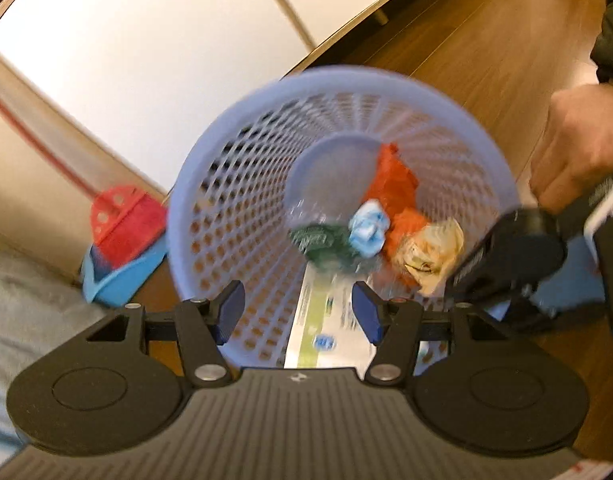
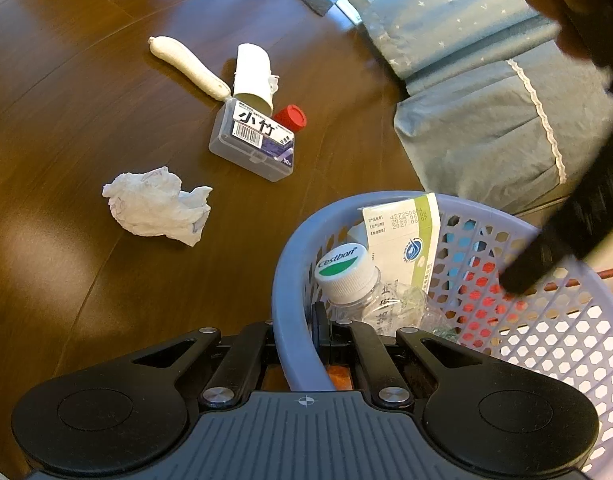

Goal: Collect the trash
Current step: 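Drop the paper bag into the wastebasket with the left tool, then grasp the white toothbrush with the left tool and lift it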

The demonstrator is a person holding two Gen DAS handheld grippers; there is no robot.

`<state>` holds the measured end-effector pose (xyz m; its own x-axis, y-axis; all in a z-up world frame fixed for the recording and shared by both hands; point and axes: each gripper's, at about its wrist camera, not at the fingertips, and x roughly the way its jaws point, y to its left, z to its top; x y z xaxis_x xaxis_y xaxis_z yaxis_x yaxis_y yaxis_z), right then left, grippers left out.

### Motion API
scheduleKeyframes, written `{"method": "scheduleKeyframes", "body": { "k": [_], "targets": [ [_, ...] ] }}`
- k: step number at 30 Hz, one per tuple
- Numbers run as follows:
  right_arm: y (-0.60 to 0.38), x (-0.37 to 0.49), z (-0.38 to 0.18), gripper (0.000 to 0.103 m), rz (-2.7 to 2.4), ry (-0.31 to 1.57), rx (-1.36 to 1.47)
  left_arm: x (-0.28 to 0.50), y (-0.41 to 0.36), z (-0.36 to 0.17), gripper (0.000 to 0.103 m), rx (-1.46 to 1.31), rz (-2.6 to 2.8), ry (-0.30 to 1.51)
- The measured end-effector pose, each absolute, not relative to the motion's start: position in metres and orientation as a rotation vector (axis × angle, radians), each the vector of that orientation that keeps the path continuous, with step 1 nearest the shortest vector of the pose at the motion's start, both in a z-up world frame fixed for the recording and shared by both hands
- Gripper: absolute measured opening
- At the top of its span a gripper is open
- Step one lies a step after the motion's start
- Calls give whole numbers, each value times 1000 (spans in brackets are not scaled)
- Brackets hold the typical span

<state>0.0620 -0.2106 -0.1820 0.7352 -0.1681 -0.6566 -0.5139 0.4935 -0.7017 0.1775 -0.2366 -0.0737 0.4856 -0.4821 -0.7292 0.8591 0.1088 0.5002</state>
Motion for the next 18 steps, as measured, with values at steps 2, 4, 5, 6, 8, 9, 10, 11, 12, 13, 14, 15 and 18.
{"method": "scheduleKeyframes", "body": {
  "k": [2, 4, 5, 6, 8, 9, 10, 11, 12, 13, 14, 15, 18],
  "targets": [
    [-211, 61, -182, 0, 235, 747, -1055, 180, -223, -74, 55, 1051, -1011, 463],
    [-211, 61, -182, 0, 236, 747, -1055, 182, -207, -77, 55, 1046, -979, 498],
    [-211, 60, -183, 0, 237, 748, -1056, 183, -199, -79, 55, 1042, -966, 515],
    [-211, 60, -183, 0, 239, 748, -1057, 183, -191, -80, 55, 1036, -947, 534],
    [-211, 59, -183, 0, 241, 750, -1060, 184, -173, -84, 55, 1022, -913, 577],
    [-212, 58, -183, 0, 241, 751, -1059, 184, -164, -86, 55, 1011, -900, 593],
    [-212, 58, -183, 0, 241, 751, -1060, 183, -155, -88, 55, 997, -888, 617],
    [-212, 58, -183, 0, 242, 751, -1061, 182, -145, -90, 55, 984, -879, 641],
    [-212, 58, -183, 0, 242, 752, -1061, 181, -136, -93, 55, 974, -868, 659],
    [-212, 58, -183, 0, 242, 753, -1059, 180, -127, -96, 55, 971, -858, 679],
    [-213, 57, -182, 0, 243, 753, -1061, 177, -118, -100, 55, 974, -848, 699],
    [-213, 57, -182, 0, 244, 754, -1062, 176, -111, -103, 55, 974, -839, 716],
    [-213, 57, -182, 0, 244, 756, -1064, 165, -91, -113, 55, 954, -817, 774]
  ]
}}
